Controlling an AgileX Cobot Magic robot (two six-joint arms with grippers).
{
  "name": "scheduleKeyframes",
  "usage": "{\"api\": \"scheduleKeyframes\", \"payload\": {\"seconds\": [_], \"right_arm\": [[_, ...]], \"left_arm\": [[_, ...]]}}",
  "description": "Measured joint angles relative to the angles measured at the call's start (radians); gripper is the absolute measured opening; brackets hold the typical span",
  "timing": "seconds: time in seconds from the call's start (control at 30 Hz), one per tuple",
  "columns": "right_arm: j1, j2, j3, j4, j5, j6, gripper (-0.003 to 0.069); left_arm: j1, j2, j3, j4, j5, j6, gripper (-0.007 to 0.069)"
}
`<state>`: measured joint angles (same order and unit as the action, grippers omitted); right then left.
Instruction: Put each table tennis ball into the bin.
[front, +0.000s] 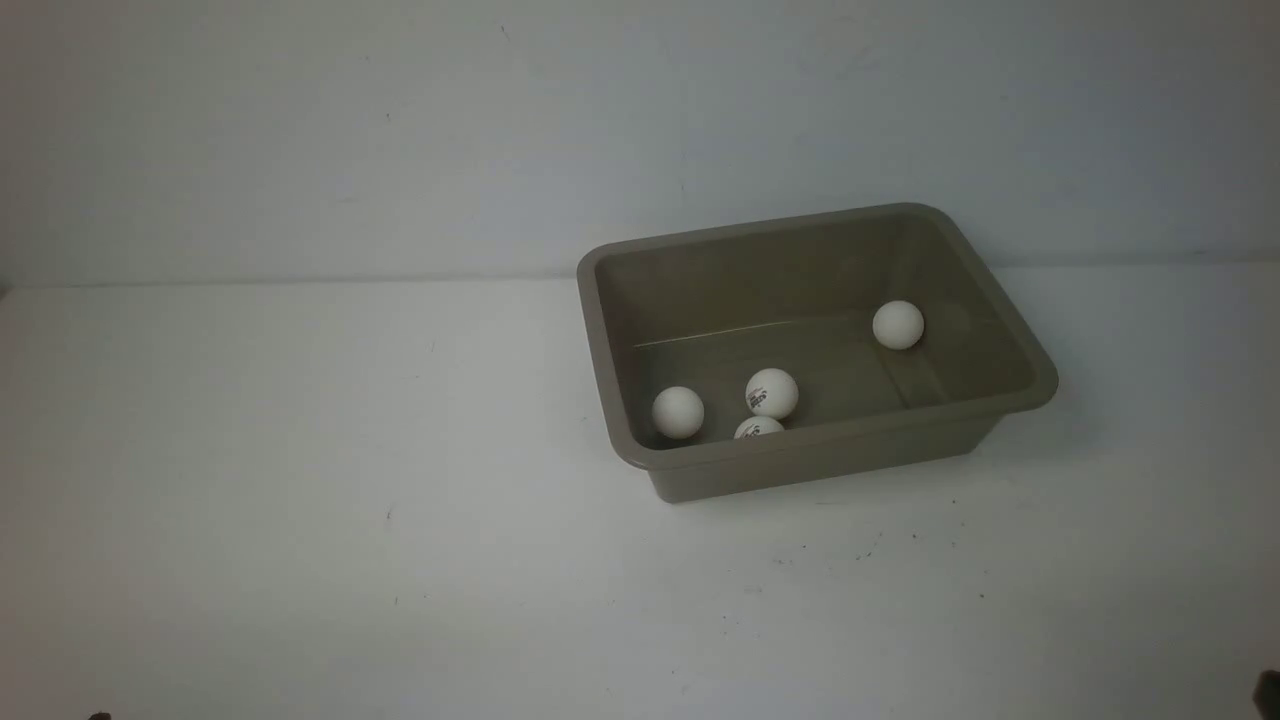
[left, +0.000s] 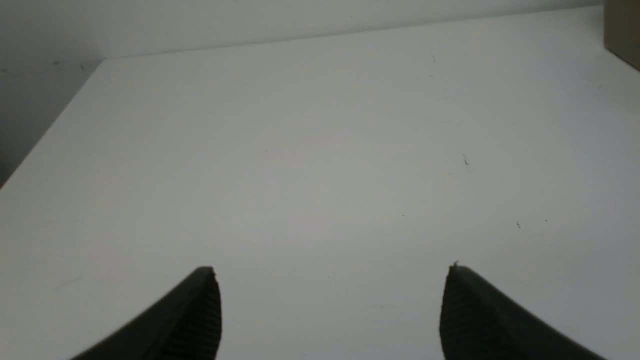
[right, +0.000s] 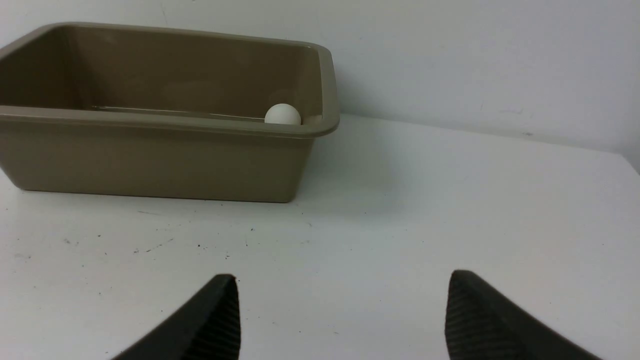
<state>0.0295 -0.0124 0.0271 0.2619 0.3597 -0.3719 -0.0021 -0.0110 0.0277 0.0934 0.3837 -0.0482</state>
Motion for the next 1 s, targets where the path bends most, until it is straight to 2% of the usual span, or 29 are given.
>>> {"api": "scheduleKeyframes", "payload": {"seconds": [0.67,0.73,0.87,1.0], "right_arm": [[0.0,0.0,0.0,-0.014,0.004,-0.015,0.0501],[0.0,0.0,0.0,-0.015,0.007,-0.006,0.0501],[0.0,0.0,-0.002,-0.008,0.021,0.089,0.0501],[0.0,0.0,-0.003,-0.009,0.025,0.087,0.0501]], "left_arm": [[0.0,0.0,0.0,0.0,0.0,0.0,0.0531],[0.0,0.0,0.0,0.0,0.0,0.0,0.0531],[0.0,0.0,0.0,0.0,0.0,0.0,0.0531],[0.0,0.0,0.0,0.0,0.0,0.0,0.0531]]}}
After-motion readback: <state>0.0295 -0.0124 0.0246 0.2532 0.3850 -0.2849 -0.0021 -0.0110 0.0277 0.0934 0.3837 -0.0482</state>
